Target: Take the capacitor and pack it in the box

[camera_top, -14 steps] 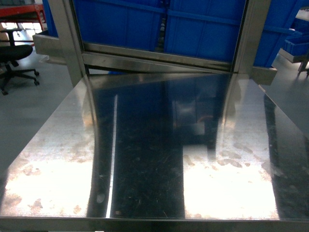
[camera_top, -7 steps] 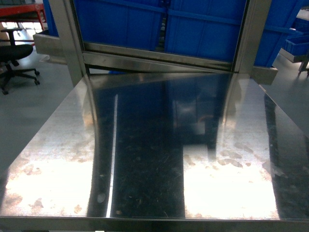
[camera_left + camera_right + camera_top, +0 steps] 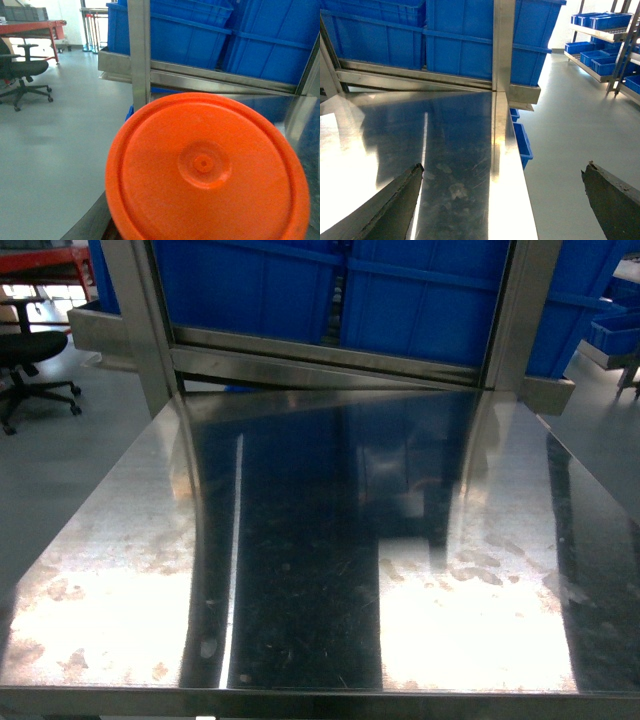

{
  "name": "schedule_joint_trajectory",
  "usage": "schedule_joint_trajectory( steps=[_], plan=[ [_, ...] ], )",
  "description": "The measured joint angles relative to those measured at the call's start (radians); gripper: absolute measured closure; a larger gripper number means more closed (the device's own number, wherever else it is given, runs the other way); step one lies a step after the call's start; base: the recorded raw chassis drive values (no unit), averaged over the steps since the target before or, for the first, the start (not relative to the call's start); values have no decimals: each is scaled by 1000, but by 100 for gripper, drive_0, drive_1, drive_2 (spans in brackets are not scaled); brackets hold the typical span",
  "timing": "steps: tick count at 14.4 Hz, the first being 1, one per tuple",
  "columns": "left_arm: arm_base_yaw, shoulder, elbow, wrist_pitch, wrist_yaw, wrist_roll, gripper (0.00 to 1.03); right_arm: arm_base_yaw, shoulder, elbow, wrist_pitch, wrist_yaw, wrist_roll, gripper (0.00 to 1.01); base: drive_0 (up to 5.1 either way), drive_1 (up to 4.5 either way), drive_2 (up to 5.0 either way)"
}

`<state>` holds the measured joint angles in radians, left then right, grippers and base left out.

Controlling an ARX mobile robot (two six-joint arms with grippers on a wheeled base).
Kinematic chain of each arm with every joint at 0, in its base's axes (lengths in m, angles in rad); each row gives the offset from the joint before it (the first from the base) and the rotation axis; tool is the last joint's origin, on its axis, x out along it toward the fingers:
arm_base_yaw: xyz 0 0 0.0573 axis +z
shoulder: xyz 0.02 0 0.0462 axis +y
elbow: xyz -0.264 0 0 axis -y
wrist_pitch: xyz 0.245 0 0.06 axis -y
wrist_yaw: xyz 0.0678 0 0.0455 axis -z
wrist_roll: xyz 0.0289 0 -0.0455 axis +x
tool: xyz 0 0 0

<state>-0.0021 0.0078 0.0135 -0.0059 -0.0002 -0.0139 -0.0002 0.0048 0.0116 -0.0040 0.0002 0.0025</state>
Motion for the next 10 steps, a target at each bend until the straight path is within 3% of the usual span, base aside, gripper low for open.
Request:
schedule_joint_trajectory(
  steps=[10],
  plan=[
    [0,0,0,0,-1,3,59,0,0,0,-1,-1,0,3,0,0,0]
  ],
)
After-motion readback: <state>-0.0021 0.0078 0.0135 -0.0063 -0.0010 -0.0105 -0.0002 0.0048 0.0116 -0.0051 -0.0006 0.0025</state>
